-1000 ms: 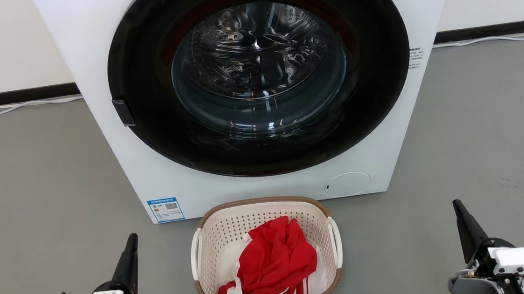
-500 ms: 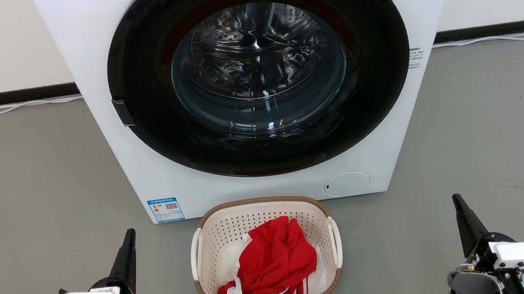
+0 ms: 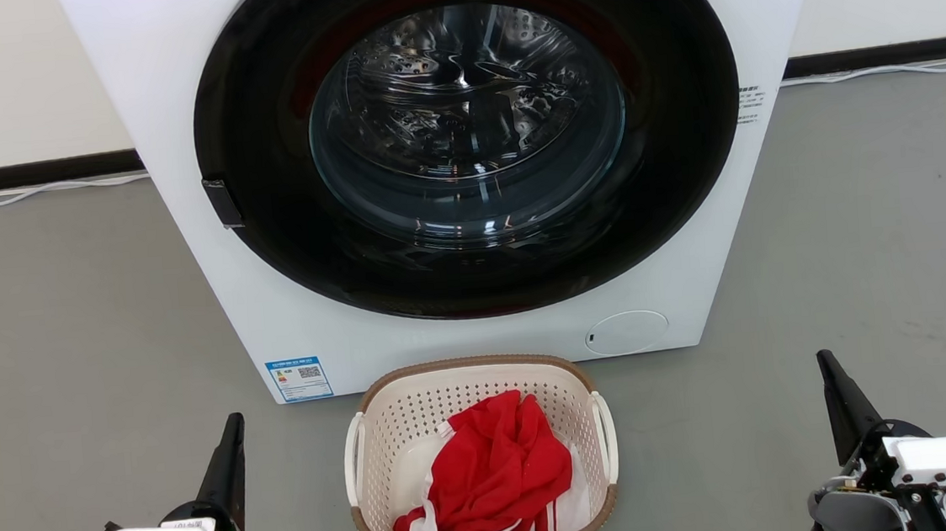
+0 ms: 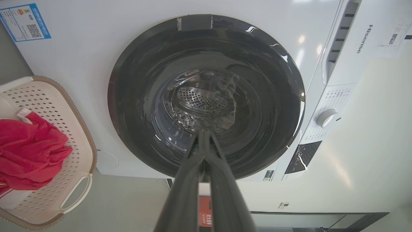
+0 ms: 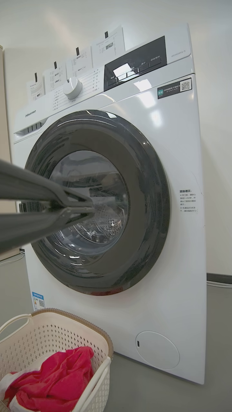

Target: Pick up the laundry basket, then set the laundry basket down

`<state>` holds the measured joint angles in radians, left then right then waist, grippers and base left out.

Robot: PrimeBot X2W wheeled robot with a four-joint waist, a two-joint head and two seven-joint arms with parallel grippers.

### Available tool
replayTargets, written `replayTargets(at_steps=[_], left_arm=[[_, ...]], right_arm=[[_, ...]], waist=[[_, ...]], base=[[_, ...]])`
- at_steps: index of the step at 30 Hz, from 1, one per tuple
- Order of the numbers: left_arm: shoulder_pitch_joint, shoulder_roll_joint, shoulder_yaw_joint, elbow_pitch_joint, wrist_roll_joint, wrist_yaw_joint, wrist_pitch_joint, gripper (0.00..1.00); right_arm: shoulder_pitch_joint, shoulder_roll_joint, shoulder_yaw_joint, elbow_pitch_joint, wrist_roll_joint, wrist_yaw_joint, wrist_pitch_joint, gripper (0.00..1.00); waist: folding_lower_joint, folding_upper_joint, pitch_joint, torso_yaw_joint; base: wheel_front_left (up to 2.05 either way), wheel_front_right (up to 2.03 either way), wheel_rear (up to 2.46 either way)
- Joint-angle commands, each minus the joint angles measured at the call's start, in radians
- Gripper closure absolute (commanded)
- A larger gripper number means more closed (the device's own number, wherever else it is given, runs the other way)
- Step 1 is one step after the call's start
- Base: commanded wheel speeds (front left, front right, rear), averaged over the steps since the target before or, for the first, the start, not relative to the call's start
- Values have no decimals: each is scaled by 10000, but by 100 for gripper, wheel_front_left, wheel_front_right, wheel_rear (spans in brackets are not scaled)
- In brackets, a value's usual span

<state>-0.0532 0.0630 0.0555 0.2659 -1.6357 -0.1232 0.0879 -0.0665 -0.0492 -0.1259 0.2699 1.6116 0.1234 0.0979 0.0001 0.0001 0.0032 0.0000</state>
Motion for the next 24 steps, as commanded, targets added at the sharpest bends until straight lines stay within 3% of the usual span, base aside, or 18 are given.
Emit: replayTargets(at_steps=[1,24], left_arm=[[-525,70,310,-219,45,-75,35,100],[-530,22,379,-216,102,-75,89,100]], right_arm=[[-407,-70,197,-256,33,73,92,100],[-409,-53,172,-254,13,73,112,100]], waist=[[-1,-1,0,0],[-1,-1,0,0]], base=[[0,0,0],[0,0,0]])
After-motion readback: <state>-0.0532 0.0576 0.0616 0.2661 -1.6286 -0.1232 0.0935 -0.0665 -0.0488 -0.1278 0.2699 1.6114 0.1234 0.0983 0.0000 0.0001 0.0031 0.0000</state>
